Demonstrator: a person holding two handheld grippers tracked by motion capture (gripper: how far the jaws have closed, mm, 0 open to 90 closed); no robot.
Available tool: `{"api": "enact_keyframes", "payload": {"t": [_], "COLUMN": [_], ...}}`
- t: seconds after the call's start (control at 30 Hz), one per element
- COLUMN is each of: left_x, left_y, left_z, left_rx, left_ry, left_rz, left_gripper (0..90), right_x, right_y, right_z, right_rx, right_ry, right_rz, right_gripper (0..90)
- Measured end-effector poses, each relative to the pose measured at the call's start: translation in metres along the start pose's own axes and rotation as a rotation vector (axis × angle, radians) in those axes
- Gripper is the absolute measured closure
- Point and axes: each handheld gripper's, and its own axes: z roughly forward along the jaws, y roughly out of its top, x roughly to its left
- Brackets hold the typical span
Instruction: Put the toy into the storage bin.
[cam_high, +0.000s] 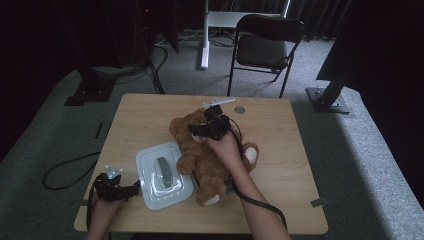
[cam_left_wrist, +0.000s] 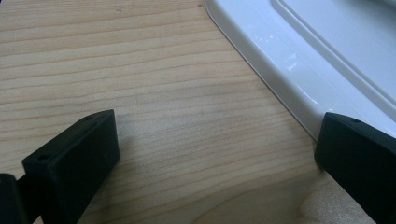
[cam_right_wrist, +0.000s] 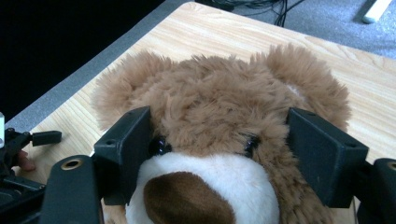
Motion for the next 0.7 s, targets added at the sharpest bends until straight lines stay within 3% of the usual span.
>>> {"api": "enact_keyframes", "payload": {"t": [0.23,0.57,0.7], "left_x": [0.0,0.0,0.0], "left_y": [0.0,0.0,0.0], "left_z": [0.0,0.0,0.0], "left_rx": [0.001,0.0,0.002], "left_ry": [-0.001,-0.001,-0.001], "left_rz": [0.0,-0.002,-0.001], "left_gripper": [0.6,0.6,0.6], "right_x": [0.005,0.007,0.005], "right_y": [-0.006,-0.017,-0.019], "right_z": [0.004,0.014,0.016], "right_rx": [0.036,0.096,0.108], "right_ry": [-0.03,-0.07,-0.06], "right_rz": [-0.026,-0.014,-0.002], "right_gripper": [24.7,25.8,25.9]}}
